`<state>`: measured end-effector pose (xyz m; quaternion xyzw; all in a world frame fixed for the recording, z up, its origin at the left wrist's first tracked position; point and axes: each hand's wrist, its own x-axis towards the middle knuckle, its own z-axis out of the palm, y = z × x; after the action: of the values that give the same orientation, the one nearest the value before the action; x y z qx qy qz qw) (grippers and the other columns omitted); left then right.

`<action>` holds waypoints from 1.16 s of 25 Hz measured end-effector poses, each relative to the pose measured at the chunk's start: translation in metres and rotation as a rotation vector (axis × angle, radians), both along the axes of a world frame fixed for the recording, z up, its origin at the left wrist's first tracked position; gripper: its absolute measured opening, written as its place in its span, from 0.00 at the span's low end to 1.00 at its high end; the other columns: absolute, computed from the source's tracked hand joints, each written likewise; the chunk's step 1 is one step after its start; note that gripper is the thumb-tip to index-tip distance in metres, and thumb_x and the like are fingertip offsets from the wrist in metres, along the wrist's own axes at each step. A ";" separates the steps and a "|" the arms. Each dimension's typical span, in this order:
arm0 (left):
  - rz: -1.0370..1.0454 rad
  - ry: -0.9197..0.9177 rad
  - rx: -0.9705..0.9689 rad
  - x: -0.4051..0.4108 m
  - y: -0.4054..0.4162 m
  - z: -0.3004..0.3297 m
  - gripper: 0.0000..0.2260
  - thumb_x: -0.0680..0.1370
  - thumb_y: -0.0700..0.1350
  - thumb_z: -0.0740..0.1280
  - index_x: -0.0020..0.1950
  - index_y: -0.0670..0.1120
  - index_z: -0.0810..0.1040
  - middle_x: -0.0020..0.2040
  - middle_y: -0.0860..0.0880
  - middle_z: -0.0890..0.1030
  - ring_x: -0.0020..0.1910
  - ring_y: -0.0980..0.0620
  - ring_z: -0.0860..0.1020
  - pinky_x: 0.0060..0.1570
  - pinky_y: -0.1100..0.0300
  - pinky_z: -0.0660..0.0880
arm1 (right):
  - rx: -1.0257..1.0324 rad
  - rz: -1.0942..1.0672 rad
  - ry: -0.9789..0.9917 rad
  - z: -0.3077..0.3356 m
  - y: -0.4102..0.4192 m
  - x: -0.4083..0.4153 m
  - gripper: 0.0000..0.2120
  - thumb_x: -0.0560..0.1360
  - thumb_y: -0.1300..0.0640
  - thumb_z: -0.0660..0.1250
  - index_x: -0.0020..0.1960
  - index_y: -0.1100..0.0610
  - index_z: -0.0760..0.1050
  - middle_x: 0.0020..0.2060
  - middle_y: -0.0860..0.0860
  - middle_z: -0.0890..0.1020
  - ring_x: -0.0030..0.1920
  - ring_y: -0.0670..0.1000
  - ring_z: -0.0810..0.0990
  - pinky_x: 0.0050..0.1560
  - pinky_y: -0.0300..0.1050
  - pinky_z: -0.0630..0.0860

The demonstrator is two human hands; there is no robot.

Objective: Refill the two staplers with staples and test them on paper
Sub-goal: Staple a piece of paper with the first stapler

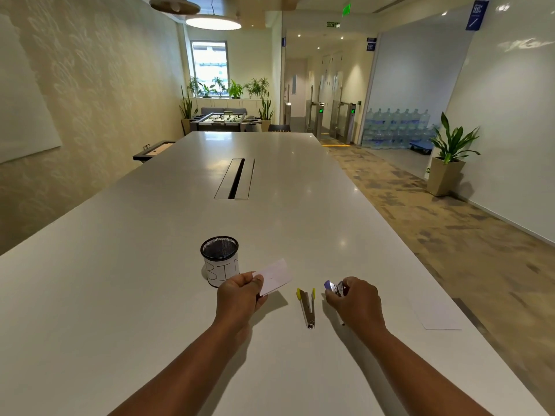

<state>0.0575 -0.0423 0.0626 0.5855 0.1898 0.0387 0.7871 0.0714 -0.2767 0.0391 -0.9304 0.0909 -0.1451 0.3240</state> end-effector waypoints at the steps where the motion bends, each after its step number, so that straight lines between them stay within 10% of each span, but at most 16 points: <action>1: 0.001 0.006 0.000 0.001 0.000 -0.001 0.03 0.80 0.38 0.70 0.52 0.43 0.82 0.48 0.43 0.86 0.45 0.50 0.84 0.39 0.62 0.82 | -0.043 -0.006 0.023 -0.004 0.000 0.003 0.18 0.71 0.48 0.74 0.33 0.59 0.72 0.27 0.51 0.75 0.30 0.54 0.72 0.32 0.47 0.65; 12: -0.032 0.062 0.008 0.002 -0.003 -0.005 0.04 0.80 0.38 0.70 0.54 0.42 0.82 0.48 0.44 0.87 0.45 0.49 0.84 0.39 0.60 0.81 | -0.162 -0.029 0.099 -0.015 0.003 0.009 0.22 0.71 0.44 0.72 0.31 0.53 0.62 0.29 0.48 0.70 0.30 0.52 0.70 0.28 0.44 0.58; 15: -0.035 0.014 0.010 -0.003 -0.003 0.003 0.03 0.80 0.38 0.70 0.51 0.43 0.83 0.41 0.48 0.88 0.41 0.54 0.85 0.39 0.62 0.82 | -0.198 0.084 -0.045 -0.003 0.004 0.007 0.16 0.73 0.44 0.73 0.49 0.57 0.78 0.45 0.52 0.79 0.48 0.57 0.78 0.42 0.45 0.70; 19: -0.057 -0.055 0.003 -0.014 -0.007 0.020 0.03 0.79 0.38 0.71 0.51 0.44 0.84 0.42 0.48 0.88 0.39 0.56 0.85 0.37 0.63 0.81 | -0.199 0.482 -0.302 0.034 0.027 -0.012 0.31 0.73 0.53 0.76 0.74 0.51 0.71 0.70 0.49 0.73 0.68 0.52 0.71 0.63 0.41 0.72; 24: -0.108 -0.130 -0.047 -0.031 -0.002 0.050 0.08 0.79 0.37 0.69 0.56 0.45 0.84 0.45 0.44 0.88 0.41 0.49 0.86 0.38 0.60 0.81 | -0.142 0.614 -0.649 0.074 0.046 -0.030 0.11 0.73 0.65 0.76 0.54 0.55 0.85 0.58 0.51 0.84 0.59 0.52 0.78 0.57 0.43 0.75; 29: -0.176 -0.218 0.153 -0.049 -0.001 0.074 0.11 0.81 0.53 0.67 0.45 0.55 0.88 0.43 0.55 0.87 0.52 0.54 0.82 0.56 0.57 0.78 | 0.057 0.555 -0.530 0.097 0.057 -0.042 0.08 0.77 0.63 0.72 0.53 0.55 0.85 0.46 0.42 0.85 0.47 0.42 0.81 0.49 0.35 0.75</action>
<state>0.0090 -0.0428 0.1368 0.6505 0.0478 0.0470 0.7566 0.0293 -0.2199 0.1363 -0.8405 -0.2473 -0.2846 0.3891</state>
